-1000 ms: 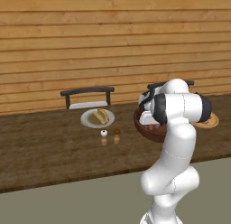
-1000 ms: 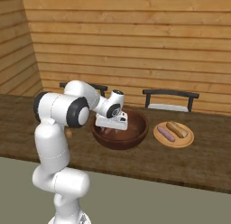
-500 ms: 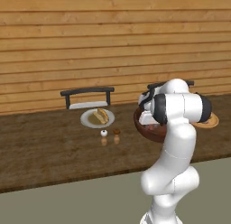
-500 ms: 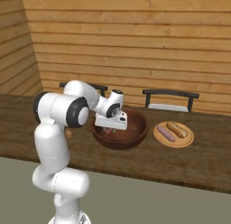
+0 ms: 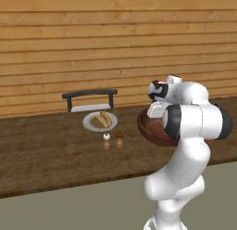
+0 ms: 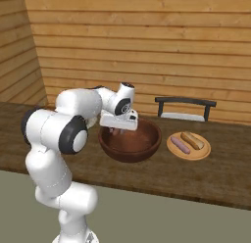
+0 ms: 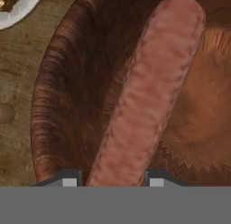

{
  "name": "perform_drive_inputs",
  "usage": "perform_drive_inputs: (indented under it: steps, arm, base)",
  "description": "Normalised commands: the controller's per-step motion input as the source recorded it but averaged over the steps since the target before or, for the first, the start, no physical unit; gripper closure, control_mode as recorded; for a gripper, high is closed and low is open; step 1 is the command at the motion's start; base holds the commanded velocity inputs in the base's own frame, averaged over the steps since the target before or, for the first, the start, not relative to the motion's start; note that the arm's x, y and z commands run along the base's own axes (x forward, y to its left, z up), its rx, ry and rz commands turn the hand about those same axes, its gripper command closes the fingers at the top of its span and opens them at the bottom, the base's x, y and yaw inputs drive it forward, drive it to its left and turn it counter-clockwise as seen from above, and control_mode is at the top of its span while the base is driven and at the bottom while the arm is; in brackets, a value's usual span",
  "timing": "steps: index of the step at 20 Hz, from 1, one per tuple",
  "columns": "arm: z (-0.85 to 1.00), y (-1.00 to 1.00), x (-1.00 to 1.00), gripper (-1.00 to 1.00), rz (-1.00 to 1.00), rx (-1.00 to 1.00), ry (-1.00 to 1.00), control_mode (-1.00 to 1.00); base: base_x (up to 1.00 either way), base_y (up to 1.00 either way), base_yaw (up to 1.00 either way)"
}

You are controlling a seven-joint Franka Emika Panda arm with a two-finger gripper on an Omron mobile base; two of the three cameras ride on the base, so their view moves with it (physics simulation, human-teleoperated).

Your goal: Place one bun and one sausage from the bowl on each plate.

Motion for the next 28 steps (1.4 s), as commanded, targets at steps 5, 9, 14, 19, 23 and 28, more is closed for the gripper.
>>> perform_drive_inputs:
  steps: [5, 9, 14, 19, 23, 28]
  arm:
    - [0.98, 0.32, -0.56, 1.0, 0.2, 0.0, -0.05, -1.0]
    - [0.43, 0.94, -0.33, 1.0, 0.28, 0.0, -0.04, -1.0]
    - [0.04, 1.0, -0.03, 1.0, 0.31, -0.01, -0.09, -1.0]
    - [0.0, 1.0, 0.06, 1.0, 0.22, -0.03, -0.13, -1.0]
    - [0.0, 1.0, 0.12, 1.0, 0.2, -0.09, -0.12, -1.0]
    - [0.0, 1.0, 0.4, 1.0, 0.09, -0.14, -0.04, -1.0]
  base:
    - [0.0, 0.0, 0.0]
    - [0.0, 0.0, 0.0]
    - [0.0, 0.0, 0.0]
    - [0.0, 0.0, 0.0]
    - [0.0, 0.0, 0.0]
    - [0.0, 0.0, 0.0]
